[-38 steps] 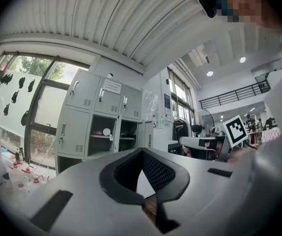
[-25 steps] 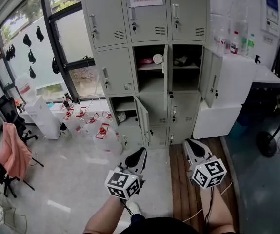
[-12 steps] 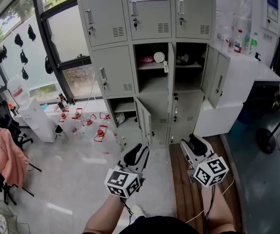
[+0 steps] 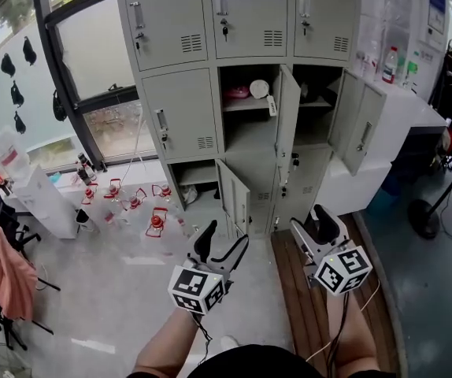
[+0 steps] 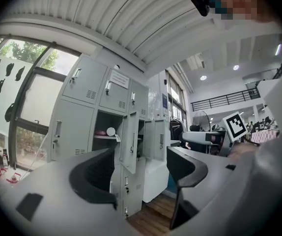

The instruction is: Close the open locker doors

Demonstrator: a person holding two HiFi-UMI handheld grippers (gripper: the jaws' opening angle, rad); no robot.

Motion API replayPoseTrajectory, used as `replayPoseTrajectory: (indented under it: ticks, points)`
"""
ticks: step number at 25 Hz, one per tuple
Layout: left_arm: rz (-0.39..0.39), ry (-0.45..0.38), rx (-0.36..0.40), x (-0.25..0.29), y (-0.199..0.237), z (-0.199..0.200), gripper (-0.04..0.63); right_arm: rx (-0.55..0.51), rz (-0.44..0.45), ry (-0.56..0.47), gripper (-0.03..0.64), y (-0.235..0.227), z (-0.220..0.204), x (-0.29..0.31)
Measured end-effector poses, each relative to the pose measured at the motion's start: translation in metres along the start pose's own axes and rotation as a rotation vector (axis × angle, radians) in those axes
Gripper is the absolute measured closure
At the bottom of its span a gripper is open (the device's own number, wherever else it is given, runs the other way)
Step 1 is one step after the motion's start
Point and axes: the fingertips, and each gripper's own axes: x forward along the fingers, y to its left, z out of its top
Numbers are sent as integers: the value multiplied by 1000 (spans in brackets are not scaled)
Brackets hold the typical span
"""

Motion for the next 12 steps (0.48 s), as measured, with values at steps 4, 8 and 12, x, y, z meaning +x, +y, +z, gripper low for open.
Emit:
replayPoseTrajectory:
  ticks: [4, 8, 12]
  points:
    - [-31, 8, -2, 5, 25, -2, 256, -7, -30, 0, 311, 6, -5, 20]
    - [-56, 22, -5, 11, 43, -5, 256, -13, -57, 0, 311, 9, -6, 35]
    - [-70, 30, -17, 16, 50, -11, 256, -9, -71, 11, 313, 8, -11, 41]
